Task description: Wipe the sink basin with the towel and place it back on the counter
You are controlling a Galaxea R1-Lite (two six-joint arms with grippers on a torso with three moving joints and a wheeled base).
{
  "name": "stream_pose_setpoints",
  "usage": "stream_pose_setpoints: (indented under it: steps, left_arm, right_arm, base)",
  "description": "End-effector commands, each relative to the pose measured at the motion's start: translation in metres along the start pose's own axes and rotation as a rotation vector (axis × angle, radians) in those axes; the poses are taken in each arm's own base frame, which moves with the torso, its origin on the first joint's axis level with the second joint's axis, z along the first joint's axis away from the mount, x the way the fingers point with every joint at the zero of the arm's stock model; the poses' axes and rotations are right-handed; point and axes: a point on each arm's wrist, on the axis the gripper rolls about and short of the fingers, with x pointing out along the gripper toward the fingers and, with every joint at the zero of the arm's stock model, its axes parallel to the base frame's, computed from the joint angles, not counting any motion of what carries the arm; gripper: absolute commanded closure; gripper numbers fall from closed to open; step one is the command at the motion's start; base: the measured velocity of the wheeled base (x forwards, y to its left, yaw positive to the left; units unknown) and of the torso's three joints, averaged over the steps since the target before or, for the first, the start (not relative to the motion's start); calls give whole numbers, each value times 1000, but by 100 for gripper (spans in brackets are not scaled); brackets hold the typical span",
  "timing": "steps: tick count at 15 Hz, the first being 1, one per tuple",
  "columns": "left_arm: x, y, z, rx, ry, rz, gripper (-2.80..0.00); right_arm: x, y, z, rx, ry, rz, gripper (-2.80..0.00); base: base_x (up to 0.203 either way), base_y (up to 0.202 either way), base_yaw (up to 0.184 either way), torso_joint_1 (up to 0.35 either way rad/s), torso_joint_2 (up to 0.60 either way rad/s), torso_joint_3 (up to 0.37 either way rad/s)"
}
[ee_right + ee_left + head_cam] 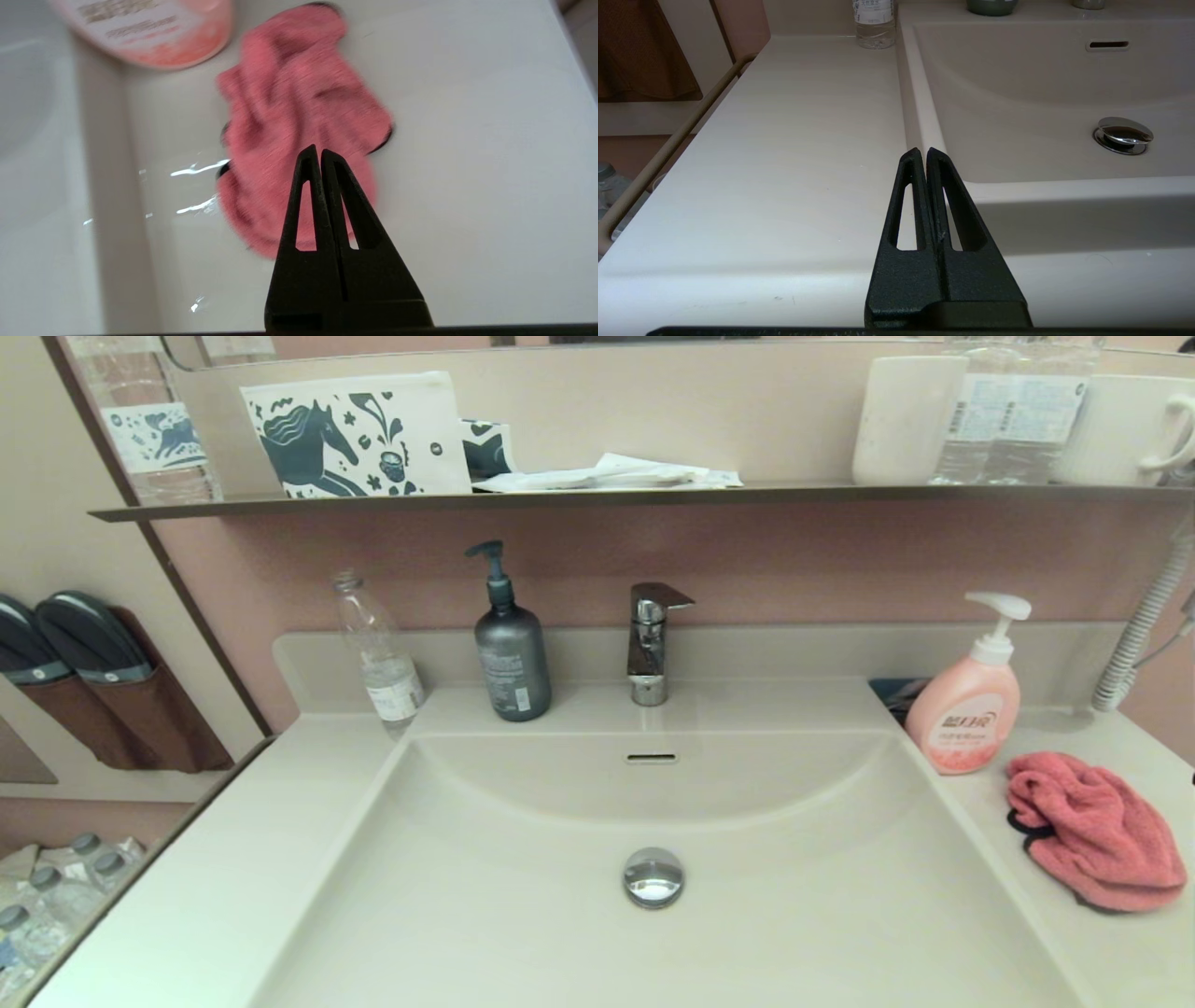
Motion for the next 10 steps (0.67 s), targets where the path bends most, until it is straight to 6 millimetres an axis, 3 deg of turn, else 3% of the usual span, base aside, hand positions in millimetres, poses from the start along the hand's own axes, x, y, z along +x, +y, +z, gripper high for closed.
stream_pose_setpoints:
  steps: [1,3,6,10]
  left_arm:
    - [0,0,0,0,1,1,0]
    - [0,0,0,0,1,0,0]
    - [0,0,0,0,1,1,0]
    - [0,0,0,0,1,1,0]
  right_arm:
    - [-17,21,-10,-49,-28,70,0]
    - [-33,38,-14,-51,-59,130,0]
    - [-68,49,-25,-36,-77,151,0]
    - [-134,54,-57,-69,-153,219,0]
  base:
    - [0,0,0,0,0,0]
    - [0,0,0,0,0,0]
    - [0,0,0,0,0,0]
    - [0,0,0,0,0,0]
